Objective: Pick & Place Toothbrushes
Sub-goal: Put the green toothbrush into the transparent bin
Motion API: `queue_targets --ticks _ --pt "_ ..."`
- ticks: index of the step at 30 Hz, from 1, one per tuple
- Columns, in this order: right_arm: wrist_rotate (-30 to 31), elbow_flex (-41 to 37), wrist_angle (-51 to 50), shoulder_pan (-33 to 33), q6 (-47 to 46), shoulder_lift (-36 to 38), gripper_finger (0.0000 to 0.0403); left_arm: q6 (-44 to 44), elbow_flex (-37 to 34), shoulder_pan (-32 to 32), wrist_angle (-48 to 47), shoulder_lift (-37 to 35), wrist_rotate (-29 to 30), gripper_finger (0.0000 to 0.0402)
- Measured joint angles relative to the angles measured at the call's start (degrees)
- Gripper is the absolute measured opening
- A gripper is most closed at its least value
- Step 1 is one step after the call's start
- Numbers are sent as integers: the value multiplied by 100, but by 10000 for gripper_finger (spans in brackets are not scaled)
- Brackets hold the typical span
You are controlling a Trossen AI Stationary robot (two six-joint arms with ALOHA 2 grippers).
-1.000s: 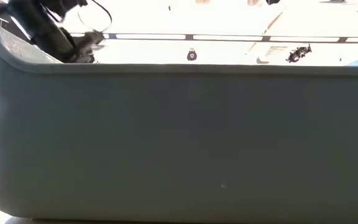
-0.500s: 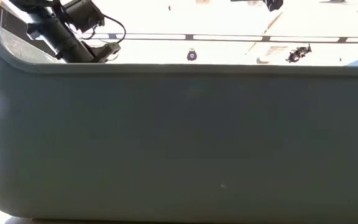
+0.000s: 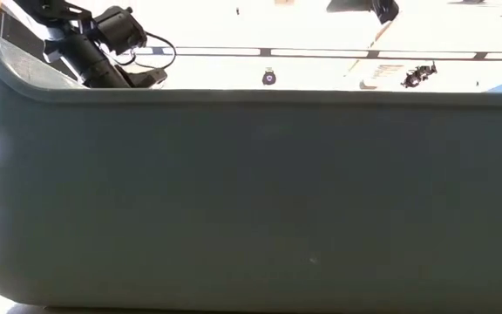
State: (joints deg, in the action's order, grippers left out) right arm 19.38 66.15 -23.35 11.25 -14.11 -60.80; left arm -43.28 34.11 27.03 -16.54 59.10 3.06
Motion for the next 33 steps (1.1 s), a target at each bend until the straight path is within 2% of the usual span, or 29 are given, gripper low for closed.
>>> queue_targets --ticks 4,8,16,23,33 --pt "0 0 2 189 214 0 4 -120 0 -4 22 229 -23 151" --pt "0 0 4 358 217 0 4 -198 0 -2 16 527 -19 166" --pt "16 0 2 433 238 0 4 -395 0 -2 71 949 -16 168" --pt "27 0 3 509 327 -2 4 -294 0 -4 807 1429 -384 168" --pt "20 0 4 505 343 -4 4 -348 0 -4 798 2001 -414 168"
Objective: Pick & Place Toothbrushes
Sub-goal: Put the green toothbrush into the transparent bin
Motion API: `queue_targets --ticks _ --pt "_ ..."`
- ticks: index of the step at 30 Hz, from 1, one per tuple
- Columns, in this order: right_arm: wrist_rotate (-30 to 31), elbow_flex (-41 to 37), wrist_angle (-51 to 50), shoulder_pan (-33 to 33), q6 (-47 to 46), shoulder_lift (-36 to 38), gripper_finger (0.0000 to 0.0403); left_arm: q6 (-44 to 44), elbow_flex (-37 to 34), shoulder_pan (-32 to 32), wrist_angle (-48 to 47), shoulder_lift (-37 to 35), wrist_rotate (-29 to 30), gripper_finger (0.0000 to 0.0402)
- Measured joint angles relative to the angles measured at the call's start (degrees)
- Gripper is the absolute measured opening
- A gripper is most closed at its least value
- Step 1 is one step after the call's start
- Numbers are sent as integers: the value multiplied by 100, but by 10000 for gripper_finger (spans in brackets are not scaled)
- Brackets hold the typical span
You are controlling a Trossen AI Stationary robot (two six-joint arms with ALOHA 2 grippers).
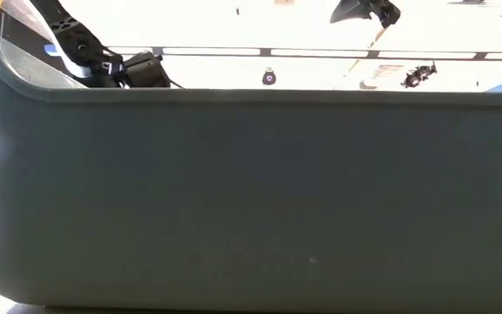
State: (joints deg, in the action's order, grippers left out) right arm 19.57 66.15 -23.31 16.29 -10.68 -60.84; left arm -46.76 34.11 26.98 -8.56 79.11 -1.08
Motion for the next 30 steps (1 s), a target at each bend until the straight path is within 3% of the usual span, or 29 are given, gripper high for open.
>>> queue_targets --ticks 22,30 --pt "0 0 0 0 0 0 4 153 0 0 122 48 210 168" --pt "0 0 0 0 0 0 4 136 -2 0 377 391 168 168"
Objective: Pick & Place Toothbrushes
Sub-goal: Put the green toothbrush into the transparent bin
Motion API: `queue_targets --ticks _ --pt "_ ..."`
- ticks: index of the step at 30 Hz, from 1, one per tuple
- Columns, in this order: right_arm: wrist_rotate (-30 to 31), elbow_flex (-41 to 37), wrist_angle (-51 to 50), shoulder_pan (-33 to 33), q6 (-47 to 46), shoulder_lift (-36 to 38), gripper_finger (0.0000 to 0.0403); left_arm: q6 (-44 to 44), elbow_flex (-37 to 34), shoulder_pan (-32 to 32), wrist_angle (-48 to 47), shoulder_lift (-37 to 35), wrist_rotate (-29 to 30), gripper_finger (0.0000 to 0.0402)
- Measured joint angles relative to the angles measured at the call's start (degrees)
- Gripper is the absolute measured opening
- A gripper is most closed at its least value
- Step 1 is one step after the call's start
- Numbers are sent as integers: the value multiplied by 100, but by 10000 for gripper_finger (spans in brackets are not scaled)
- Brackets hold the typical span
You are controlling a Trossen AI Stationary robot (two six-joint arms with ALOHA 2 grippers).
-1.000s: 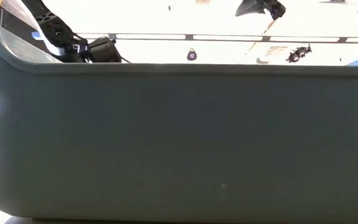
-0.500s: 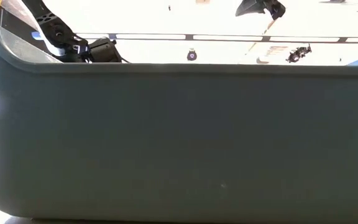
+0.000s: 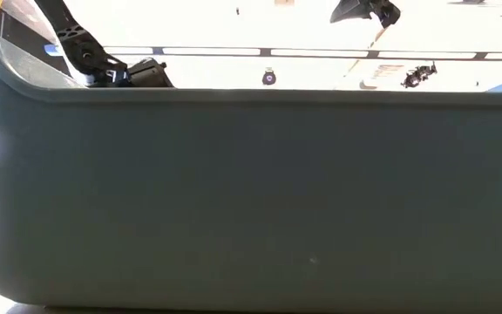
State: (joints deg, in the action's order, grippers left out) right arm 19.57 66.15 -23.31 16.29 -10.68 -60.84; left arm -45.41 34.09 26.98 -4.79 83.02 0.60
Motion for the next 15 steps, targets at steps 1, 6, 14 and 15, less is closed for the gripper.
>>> queue_targets --ticks 1,6,14,15 --pt "0 0 0 0 0 0 4 -13 0 0 42 36 -3 168" --pt "0 0 0 0 0 0 4 -111 0 0 148 53 -28 156" --pt "-1 0 0 0 2 0 4 -108 0 0 218 53 -272 67" --pt "-2 0 0 0 2 0 4 -83 0 0 212 53 -282 56"
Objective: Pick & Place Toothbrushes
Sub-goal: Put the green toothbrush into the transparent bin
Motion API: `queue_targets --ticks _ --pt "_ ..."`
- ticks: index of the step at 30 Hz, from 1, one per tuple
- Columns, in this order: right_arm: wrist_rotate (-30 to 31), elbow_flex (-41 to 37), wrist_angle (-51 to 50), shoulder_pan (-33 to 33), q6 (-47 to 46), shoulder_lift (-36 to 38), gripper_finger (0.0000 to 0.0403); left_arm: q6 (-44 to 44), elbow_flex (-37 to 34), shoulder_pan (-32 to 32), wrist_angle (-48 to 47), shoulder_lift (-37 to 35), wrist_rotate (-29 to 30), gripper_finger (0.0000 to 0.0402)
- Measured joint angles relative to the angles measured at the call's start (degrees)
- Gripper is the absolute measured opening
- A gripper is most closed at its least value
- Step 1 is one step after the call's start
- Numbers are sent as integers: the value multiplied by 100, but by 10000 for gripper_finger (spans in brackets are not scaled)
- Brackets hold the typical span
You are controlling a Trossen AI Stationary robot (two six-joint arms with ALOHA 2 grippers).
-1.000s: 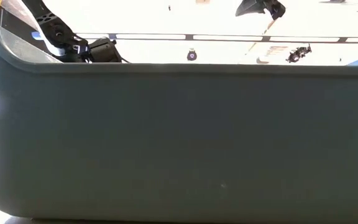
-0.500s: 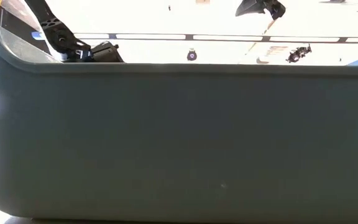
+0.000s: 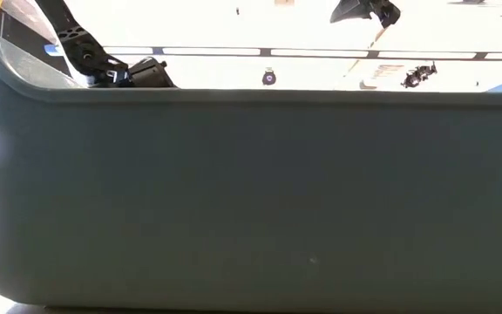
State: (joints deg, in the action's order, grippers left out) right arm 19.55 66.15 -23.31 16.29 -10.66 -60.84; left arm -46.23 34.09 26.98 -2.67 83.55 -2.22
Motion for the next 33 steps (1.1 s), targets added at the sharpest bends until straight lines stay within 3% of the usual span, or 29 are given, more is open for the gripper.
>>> queue_targets --ticks 6,16,22,27,33 --pt "2 0 0 0 1 0 4 184 0 2 -70 -93 -49 12" --pt "0 0 0 0 2 0 4 708 282 7 -294 -819 16 18" --pt "1 0 -2 0 4 0 4 1490 951 194 -1068 -1449 158 16" --pt "0 0 -1 -4 44 0 4 2097 1583 307 -1051 -1845 138 16" --pt "0 0 0 -4 45 0 4 2791 2192 302 -1052 -1854 -337 16"
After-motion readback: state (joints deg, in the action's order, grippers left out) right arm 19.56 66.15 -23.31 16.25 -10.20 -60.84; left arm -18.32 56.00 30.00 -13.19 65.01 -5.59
